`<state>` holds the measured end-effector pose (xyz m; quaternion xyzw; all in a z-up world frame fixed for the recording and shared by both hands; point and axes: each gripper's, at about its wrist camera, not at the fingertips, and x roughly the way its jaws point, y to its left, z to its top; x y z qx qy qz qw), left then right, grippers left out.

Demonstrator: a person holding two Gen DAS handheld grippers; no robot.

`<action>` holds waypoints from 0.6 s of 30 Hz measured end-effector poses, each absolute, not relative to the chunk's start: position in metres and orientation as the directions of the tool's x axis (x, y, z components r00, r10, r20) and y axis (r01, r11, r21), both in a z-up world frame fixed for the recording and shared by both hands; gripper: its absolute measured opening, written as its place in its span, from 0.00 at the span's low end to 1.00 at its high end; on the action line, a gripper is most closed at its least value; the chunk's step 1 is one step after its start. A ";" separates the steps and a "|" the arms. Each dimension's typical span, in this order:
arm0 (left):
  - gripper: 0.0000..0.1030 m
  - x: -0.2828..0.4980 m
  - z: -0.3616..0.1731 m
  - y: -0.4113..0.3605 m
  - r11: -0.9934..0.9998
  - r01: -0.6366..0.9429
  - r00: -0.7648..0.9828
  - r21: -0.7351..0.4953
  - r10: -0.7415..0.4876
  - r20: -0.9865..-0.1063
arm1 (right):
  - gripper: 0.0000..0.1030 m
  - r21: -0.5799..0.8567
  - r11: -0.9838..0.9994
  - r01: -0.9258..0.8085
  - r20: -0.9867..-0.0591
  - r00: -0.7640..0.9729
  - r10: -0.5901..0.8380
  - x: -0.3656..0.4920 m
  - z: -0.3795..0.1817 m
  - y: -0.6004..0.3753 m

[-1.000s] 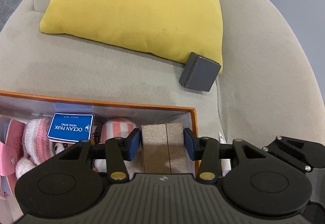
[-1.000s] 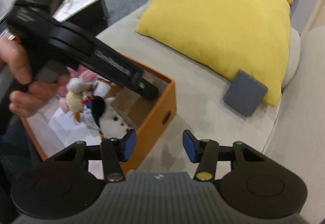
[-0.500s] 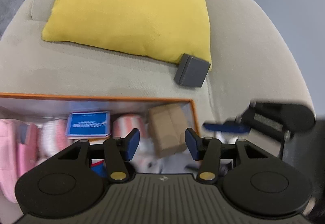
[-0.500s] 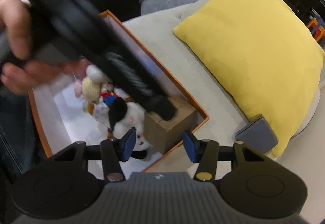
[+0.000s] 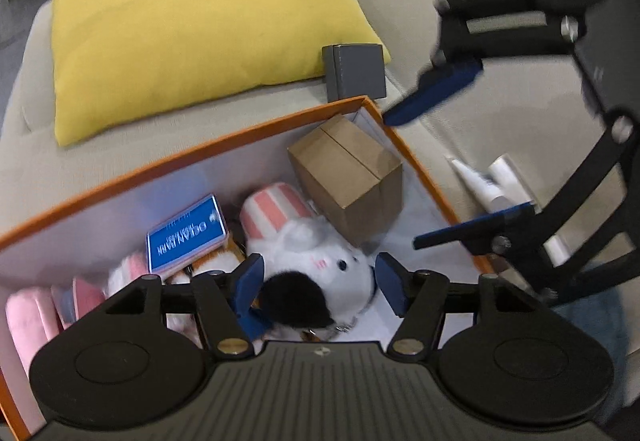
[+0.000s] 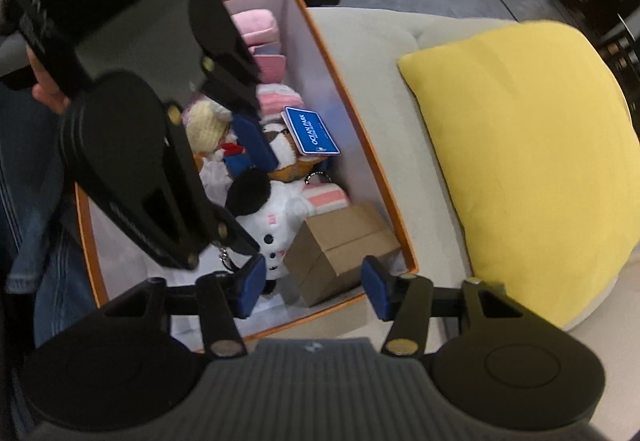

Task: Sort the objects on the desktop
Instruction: 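Lift both tools away from the items in the orange box, then move both tools from the orange box toward the items on the sofa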

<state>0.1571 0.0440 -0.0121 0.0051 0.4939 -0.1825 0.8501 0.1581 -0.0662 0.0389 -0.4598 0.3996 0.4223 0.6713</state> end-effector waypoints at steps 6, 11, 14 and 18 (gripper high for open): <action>0.70 0.164 -0.025 0.029 0.936 0.335 0.442 -0.108 -0.258 -0.859 | 0.61 -0.346 0.057 -0.937 -0.923 0.350 0.157 0.160 0.029 -0.056; 0.79 0.170 -0.035 0.017 0.938 0.338 0.440 -0.081 -0.233 -0.867 | 0.60 -0.358 -0.026 -0.933 -0.927 0.353 0.125 0.164 0.015 -0.051; 0.79 0.174 -0.038 0.013 0.940 0.336 0.445 -0.064 -0.218 -0.869 | 0.60 -0.362 -0.057 -0.930 -0.928 0.354 0.113 0.162 0.007 -0.049; 0.73 0.174 -0.037 0.013 0.944 0.326 0.446 -0.053 -0.203 -0.872 | 0.58 -0.396 -0.088 -0.914 -0.917 0.388 0.099 0.162 0.002 -0.048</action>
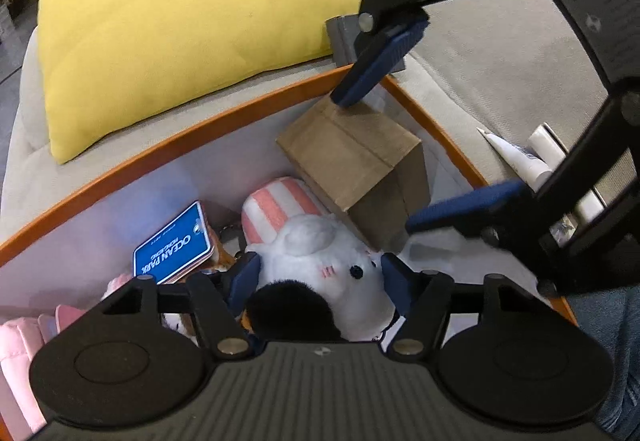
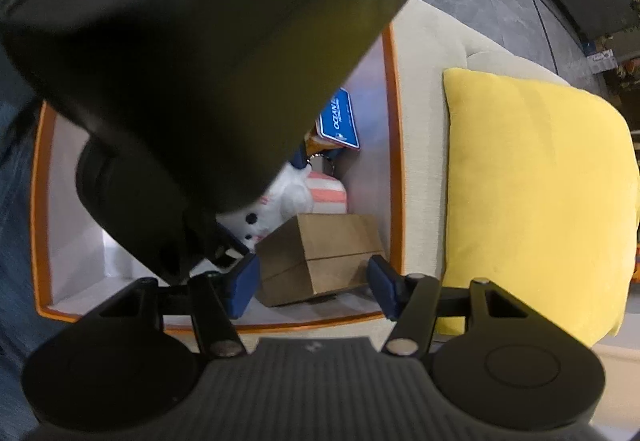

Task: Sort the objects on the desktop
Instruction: 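Move both tools from the orange box toward the items on the sofa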

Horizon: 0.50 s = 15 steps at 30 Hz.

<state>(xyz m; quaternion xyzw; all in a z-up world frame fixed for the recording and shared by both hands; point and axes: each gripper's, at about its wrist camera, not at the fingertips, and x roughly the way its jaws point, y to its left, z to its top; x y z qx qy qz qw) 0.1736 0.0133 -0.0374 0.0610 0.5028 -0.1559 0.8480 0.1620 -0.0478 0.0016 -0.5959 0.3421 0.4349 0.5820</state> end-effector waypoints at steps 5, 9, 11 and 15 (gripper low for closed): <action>0.70 0.169 -0.033 0.015 0.953 0.304 0.462 0.004 -0.143 -0.875 | 0.49 -0.399 -0.074 -0.914 -0.916 0.392 0.087 0.167 0.004 -0.045; 0.69 0.166 -0.032 0.020 0.957 0.291 0.468 0.005 -0.137 -0.873 | 0.50 -0.402 -0.070 -0.913 -0.914 0.395 0.090 0.168 0.004 -0.047; 0.69 0.167 -0.031 0.022 0.957 0.289 0.471 -0.005 -0.147 -0.870 | 0.50 -0.399 -0.063 -0.915 -0.915 0.393 0.092 0.170 0.004 -0.047; 0.69 0.169 -0.030 0.028 0.958 0.283 0.469 -0.044 -0.179 -0.865 | 0.33 -0.361 -0.040 -0.932 -0.931 0.357 0.078 0.174 -0.001 -0.044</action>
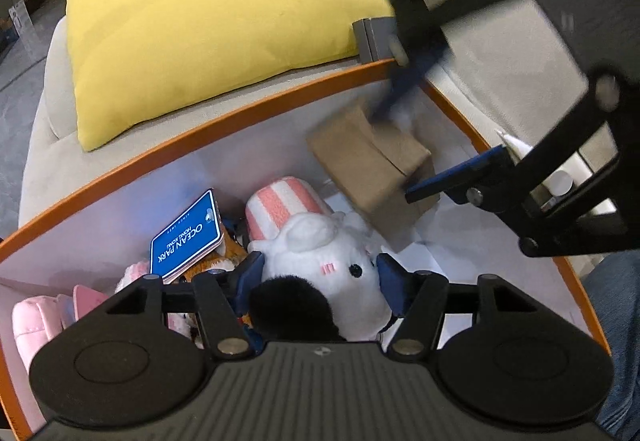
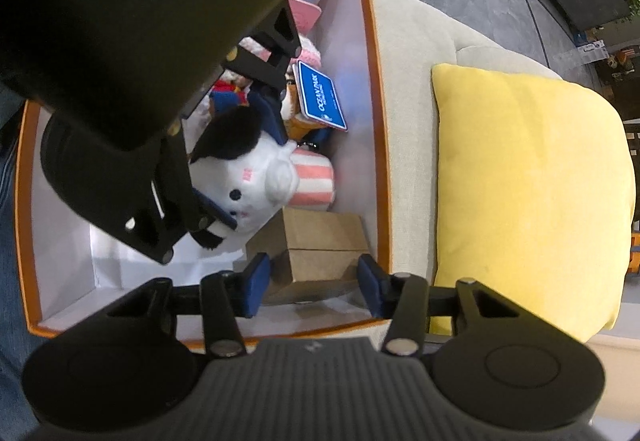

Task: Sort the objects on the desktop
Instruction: 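Move both tools from the orange box toward the items on the sofa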

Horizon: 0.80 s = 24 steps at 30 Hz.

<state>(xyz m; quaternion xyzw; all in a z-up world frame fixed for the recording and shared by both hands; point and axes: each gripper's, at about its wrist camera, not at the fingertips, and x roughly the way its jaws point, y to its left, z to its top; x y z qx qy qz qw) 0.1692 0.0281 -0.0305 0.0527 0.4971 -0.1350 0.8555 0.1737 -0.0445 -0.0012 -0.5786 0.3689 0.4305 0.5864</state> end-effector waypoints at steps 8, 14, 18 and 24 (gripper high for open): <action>0.69 0.174 -0.030 0.029 0.957 0.282 0.475 -0.063 -0.197 -0.857 | 0.32 -0.314 0.037 -0.949 -0.949 0.315 0.030 0.191 -0.025 -0.054; 0.70 0.180 -0.030 0.029 0.956 0.283 0.483 -0.077 -0.211 -0.850 | 0.36 -0.320 0.088 -0.944 -0.944 0.325 0.058 0.198 -0.039 -0.055; 0.72 0.182 -0.028 0.028 0.956 0.283 0.481 -0.078 -0.212 -0.851 | 0.37 -0.333 0.092 -0.938 -0.937 0.340 0.079 0.195 -0.039 -0.061; 0.73 0.183 -0.016 0.030 0.957 0.273 0.488 -0.092 -0.221 -0.844 | 0.42 -0.332 0.163 -0.929 -0.923 0.356 0.148 0.189 -0.014 -0.073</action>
